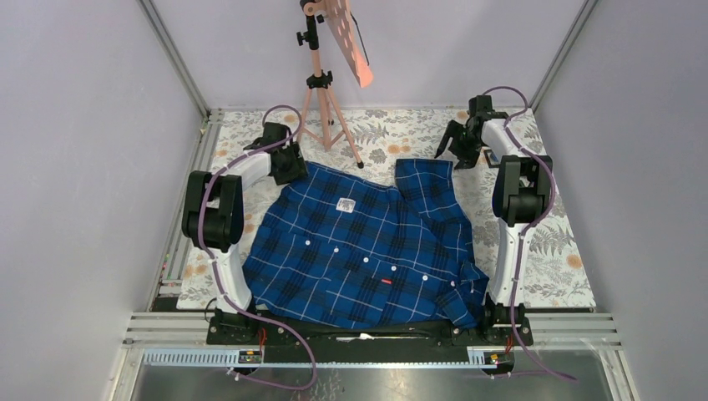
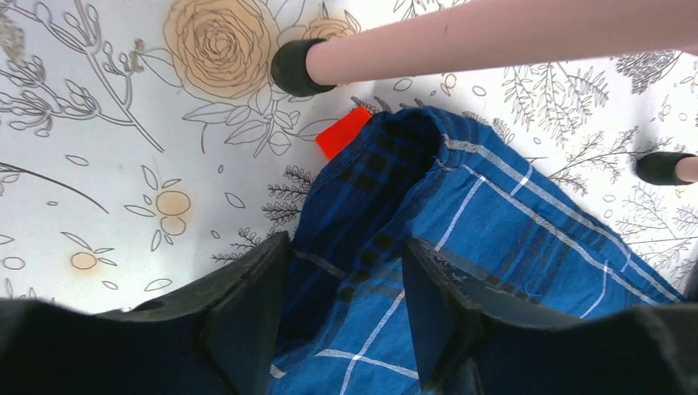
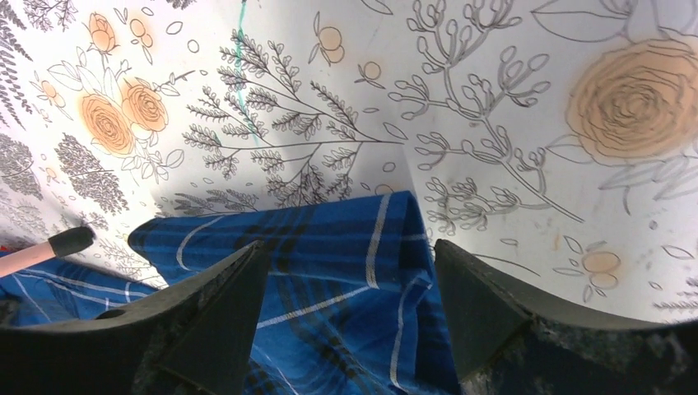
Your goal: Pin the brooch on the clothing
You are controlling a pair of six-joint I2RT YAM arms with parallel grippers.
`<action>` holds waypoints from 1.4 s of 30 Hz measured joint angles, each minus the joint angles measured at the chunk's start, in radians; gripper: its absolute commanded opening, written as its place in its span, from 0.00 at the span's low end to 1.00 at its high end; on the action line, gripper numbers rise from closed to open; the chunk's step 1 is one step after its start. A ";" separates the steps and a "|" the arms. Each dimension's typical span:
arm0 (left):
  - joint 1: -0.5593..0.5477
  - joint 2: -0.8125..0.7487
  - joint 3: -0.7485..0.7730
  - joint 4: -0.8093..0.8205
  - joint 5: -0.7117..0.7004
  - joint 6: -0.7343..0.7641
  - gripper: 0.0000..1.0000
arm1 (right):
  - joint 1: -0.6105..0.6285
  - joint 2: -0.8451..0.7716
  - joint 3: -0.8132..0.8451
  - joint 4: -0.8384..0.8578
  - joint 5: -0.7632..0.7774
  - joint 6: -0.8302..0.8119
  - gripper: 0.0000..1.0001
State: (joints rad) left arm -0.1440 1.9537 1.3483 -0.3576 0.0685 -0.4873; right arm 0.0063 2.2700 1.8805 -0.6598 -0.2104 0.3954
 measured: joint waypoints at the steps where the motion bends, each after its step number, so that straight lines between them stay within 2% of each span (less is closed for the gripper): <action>1: -0.002 0.006 0.000 -0.002 0.000 0.001 0.45 | 0.000 0.010 0.010 -0.003 -0.009 0.002 0.72; 4: -0.006 0.015 0.000 -0.009 0.003 0.001 0.24 | 0.000 0.037 0.040 -0.010 -0.037 0.005 0.60; 6: -0.008 0.017 0.000 -0.010 0.002 0.002 0.12 | 0.000 0.049 0.054 -0.012 -0.053 0.006 0.44; 7: -0.008 0.017 0.000 -0.010 0.000 0.004 0.08 | 0.000 0.053 0.058 -0.012 -0.063 0.006 0.31; 9: -0.008 0.017 0.000 -0.007 -0.006 0.005 0.00 | 0.000 0.058 0.063 -0.013 -0.075 0.003 0.14; 11: -0.008 0.013 -0.007 0.000 -0.018 0.004 0.00 | 0.000 0.058 0.069 -0.017 -0.089 0.006 0.00; 17: 0.009 -0.106 -0.120 0.049 -0.077 -0.009 0.00 | 0.000 0.058 0.119 -0.017 -0.121 0.016 0.00; 23: 0.093 -0.254 -0.210 0.117 -0.111 -0.024 0.00 | 0.000 0.066 0.227 -0.004 -0.123 0.047 0.00; 30: 0.190 -0.266 -0.212 0.151 -0.109 -0.031 0.00 | 0.000 0.178 0.495 0.067 -0.141 0.118 0.00; 37: 0.217 -0.261 -0.212 0.163 -0.100 -0.032 0.00 | 0.000 0.293 0.544 0.204 -0.178 0.206 0.01; 38: 0.218 -0.260 -0.212 0.168 -0.098 -0.032 0.00 | 0.000 0.308 0.544 0.223 -0.184 0.216 0.07; 39: 0.219 -0.258 -0.212 0.172 -0.096 -0.031 0.06 | 0.000 0.320 0.544 0.239 -0.194 0.225 0.17; 40: 0.220 -0.256 -0.212 0.173 -0.094 -0.029 0.20 | 0.000 0.330 0.544 0.251 -0.201 0.233 0.28; 42: 0.222 -0.252 -0.212 0.173 -0.090 -0.021 0.47 | 0.000 0.343 0.544 0.275 -0.220 0.245 0.58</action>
State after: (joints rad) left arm 0.0776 1.7020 1.1362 -0.1848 -0.0216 -0.5083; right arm 0.0063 2.6133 2.4245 -0.3851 -0.4301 0.6403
